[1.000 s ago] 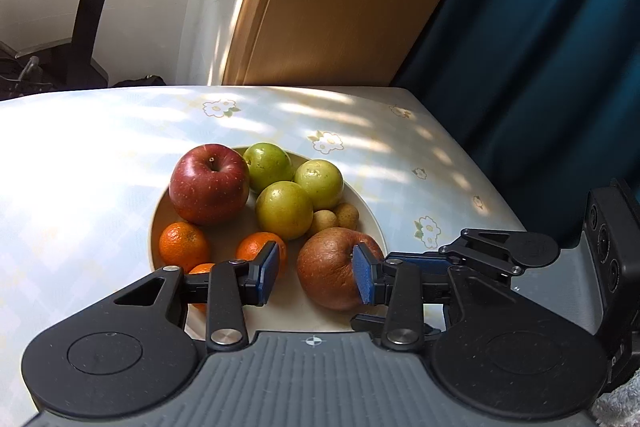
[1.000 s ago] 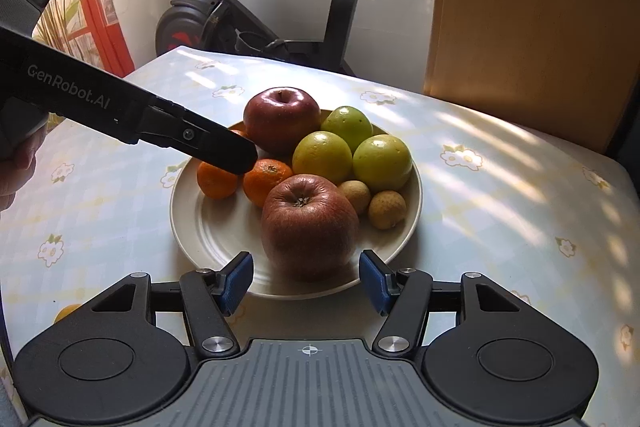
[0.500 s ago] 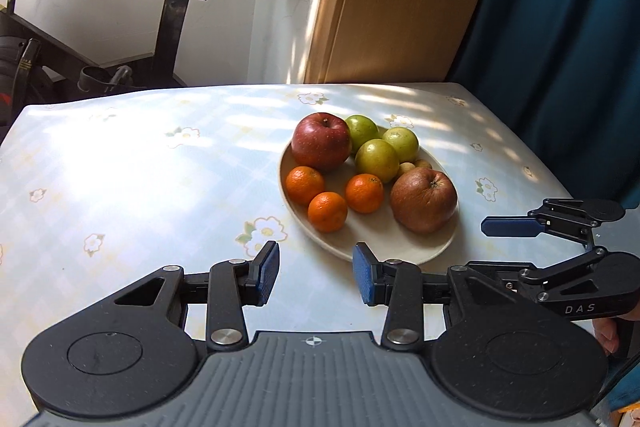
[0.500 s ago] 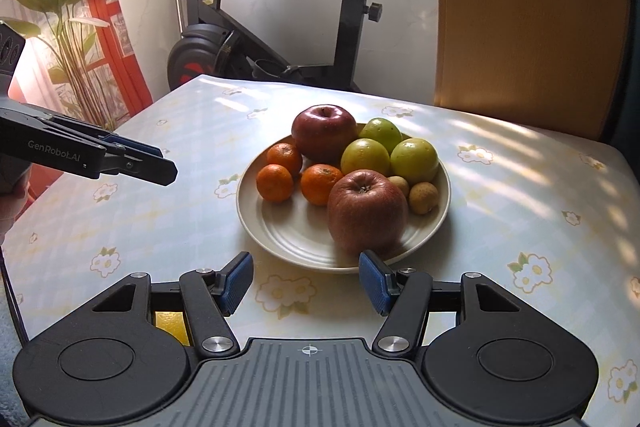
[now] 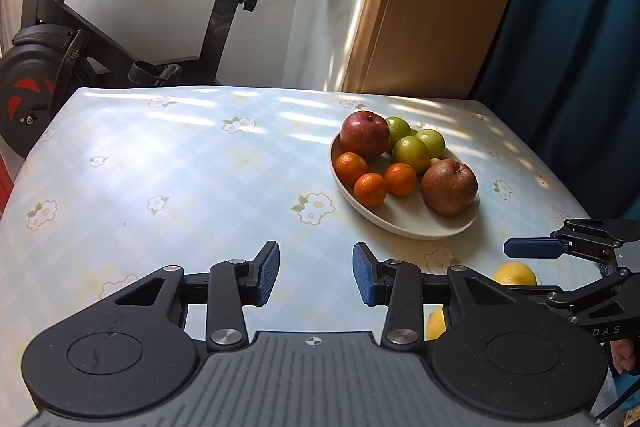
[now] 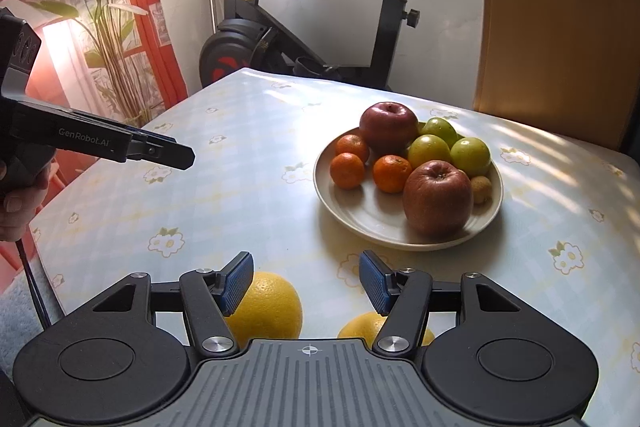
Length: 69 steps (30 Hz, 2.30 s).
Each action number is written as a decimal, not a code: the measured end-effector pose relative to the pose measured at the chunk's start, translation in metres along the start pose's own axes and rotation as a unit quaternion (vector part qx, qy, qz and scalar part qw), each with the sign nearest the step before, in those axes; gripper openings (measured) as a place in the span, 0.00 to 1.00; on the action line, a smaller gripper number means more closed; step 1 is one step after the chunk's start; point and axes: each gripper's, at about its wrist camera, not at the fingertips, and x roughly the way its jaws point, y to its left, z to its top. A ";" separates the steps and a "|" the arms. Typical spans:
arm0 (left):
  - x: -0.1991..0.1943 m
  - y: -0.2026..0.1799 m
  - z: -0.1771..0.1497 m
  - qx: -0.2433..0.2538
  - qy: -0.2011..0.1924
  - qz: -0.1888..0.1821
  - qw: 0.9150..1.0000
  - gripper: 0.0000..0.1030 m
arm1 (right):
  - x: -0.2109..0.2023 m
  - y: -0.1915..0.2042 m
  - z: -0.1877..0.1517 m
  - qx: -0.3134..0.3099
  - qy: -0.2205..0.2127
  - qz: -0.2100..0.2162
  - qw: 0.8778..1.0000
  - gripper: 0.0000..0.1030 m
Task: Organize fruits
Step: 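Move both open tools toward the two yellow lemons, then close the left gripper on a yellow lemon and lift it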
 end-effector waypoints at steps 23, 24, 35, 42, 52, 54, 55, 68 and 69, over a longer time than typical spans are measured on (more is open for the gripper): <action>0.007 -0.011 -0.021 0.002 0.017 -0.050 0.999 0.41 | 0.012 0.024 -0.029 0.001 0.077 0.029 0.997 0.53; 0.007 -0.012 -0.022 0.003 0.018 -0.051 0.999 0.41 | 0.013 0.024 -0.029 0.001 0.080 0.031 0.996 0.53; 0.024 -0.020 -0.024 -0.015 0.040 -0.090 0.995 0.41 | 0.020 0.021 -0.033 0.017 0.089 0.017 0.996 0.39; 0.036 -0.033 -0.029 -0.019 0.049 -0.137 0.989 0.41 | 0.019 0.017 -0.039 0.025 0.090 0.022 0.995 0.38; 0.048 -0.044 -0.035 -0.031 0.074 -0.188 0.979 0.41 | 0.019 0.016 -0.042 0.031 0.088 0.030 0.995 0.38; 0.050 -0.044 -0.037 -0.032 0.077 -0.202 0.976 0.40 | 0.020 0.015 -0.043 0.034 0.089 0.032 0.995 0.38; 0.051 -0.043 -0.038 -0.033 0.078 -0.208 0.974 0.40 | 0.020 0.015 -0.043 0.036 0.089 0.032 0.995 0.38; 0.046 -0.043 -0.039 -0.012 0.069 -0.212 0.975 0.41 | 0.024 0.016 -0.044 0.040 0.078 0.038 0.995 0.39; 0.045 -0.042 -0.038 -0.013 0.066 -0.211 0.975 0.41 | 0.024 0.017 -0.043 0.036 0.074 0.037 0.996 0.39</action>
